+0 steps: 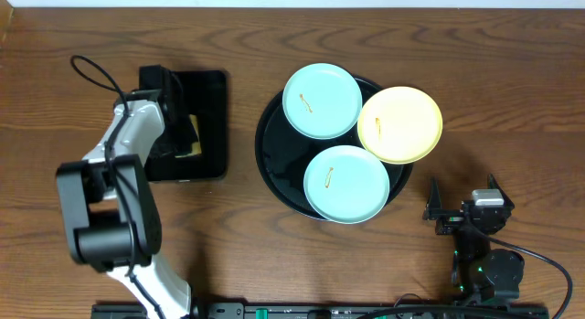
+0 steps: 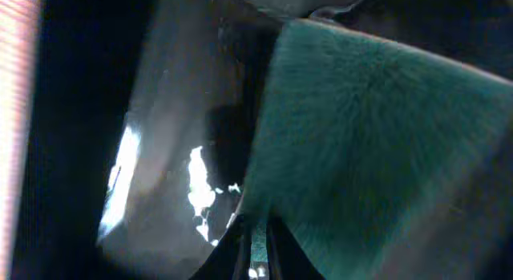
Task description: Clean dirty plates on tray and stack at the side
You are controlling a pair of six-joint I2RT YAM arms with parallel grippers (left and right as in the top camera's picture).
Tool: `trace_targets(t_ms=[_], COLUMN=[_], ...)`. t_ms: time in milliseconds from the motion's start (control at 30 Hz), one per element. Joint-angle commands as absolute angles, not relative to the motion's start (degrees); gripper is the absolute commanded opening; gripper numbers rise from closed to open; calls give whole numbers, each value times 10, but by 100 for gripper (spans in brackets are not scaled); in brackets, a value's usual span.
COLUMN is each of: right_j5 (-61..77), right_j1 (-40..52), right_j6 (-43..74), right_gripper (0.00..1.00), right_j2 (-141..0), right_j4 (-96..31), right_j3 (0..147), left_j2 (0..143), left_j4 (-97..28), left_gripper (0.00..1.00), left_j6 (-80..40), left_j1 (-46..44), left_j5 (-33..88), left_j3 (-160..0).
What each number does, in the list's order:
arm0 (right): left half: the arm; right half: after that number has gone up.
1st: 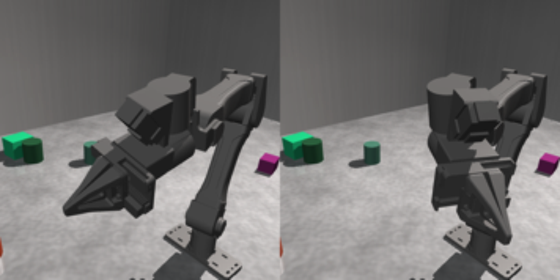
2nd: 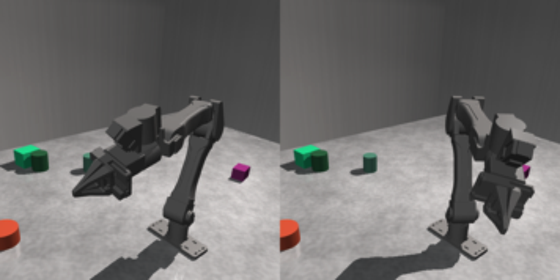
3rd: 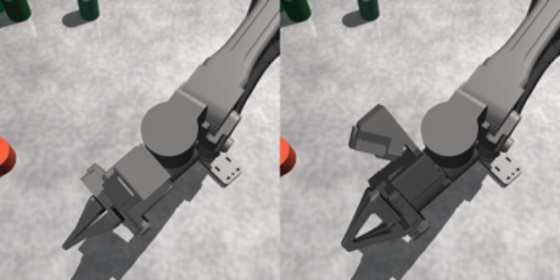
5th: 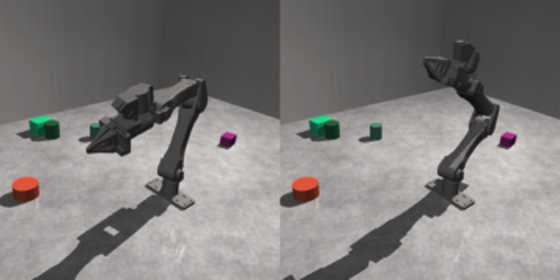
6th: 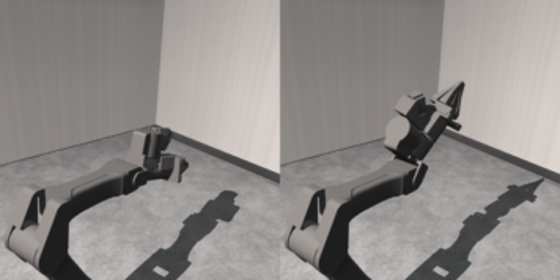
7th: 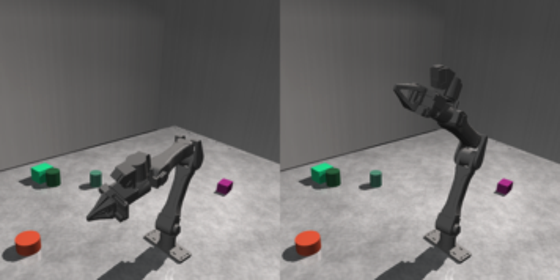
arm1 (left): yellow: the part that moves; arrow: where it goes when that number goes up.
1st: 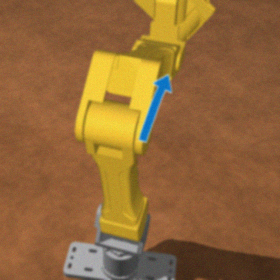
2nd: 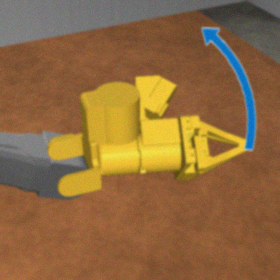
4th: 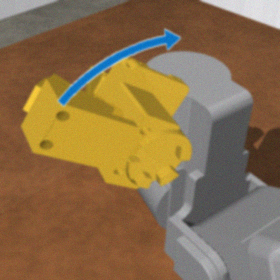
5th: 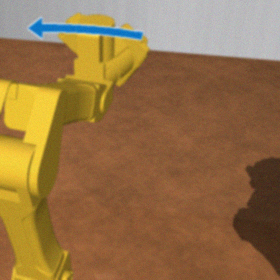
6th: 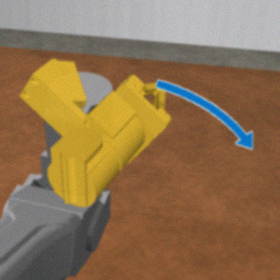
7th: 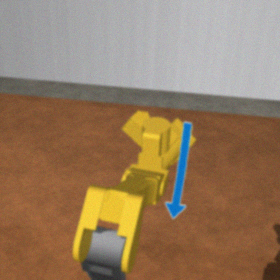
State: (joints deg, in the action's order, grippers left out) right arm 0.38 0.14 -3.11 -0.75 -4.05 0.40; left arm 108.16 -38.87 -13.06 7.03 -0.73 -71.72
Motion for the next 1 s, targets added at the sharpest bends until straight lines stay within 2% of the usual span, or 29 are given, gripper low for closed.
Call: trace_targets(t_ms=[0, 167, 300, 967], right_j5=[3, 3, 3, 3], right_j1=[7, 7, 7, 7], right_j6=[-22, -22, -22, -22], right_gripper=[99, 99, 99, 99], right_j2=[-8, -8, -8, -8], right_j4=[-43, -43, -43, -43], right_j3=[3, 3, 3, 3], left_j2=[995, 925, 932, 1130], left_j4=[-395, -420, -430, -338], left_gripper=[11, 13, 13, 13], left_j6=[-127, -139, -139, -134], left_j1=[72, 72, 71, 46], left_j5=[20, 26, 26, 56], left_j3=[-720, -720, -714, -674])
